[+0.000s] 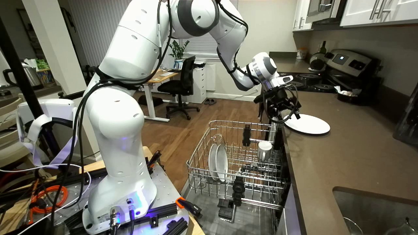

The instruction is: Remove the plate from the dishwasher and put it on the counter top

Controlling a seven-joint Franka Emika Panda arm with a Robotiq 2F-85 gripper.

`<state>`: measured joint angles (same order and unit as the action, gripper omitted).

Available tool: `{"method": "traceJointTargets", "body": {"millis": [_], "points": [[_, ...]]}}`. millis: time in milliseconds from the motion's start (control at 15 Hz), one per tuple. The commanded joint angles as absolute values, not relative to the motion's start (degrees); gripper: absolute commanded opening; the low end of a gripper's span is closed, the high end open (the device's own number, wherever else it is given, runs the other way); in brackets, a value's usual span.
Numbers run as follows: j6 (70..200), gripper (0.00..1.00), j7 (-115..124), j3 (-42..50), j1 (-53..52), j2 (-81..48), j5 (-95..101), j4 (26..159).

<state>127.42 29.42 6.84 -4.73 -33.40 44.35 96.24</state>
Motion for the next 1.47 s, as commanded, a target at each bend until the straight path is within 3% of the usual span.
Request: {"method": "traceJointTargets", "body": {"millis": [0, 467, 1400], "points": [[125.8, 1.00, 29.1, 7.5, -5.3, -33.7, 43.0, 94.5], [126.9, 1.00, 24.1, 4.4, -4.7, -28.0, 35.8, 100.6], [134.3, 1.00, -2.2, -1.5, -3.0, 1.1, 7.1, 127.7]]}}
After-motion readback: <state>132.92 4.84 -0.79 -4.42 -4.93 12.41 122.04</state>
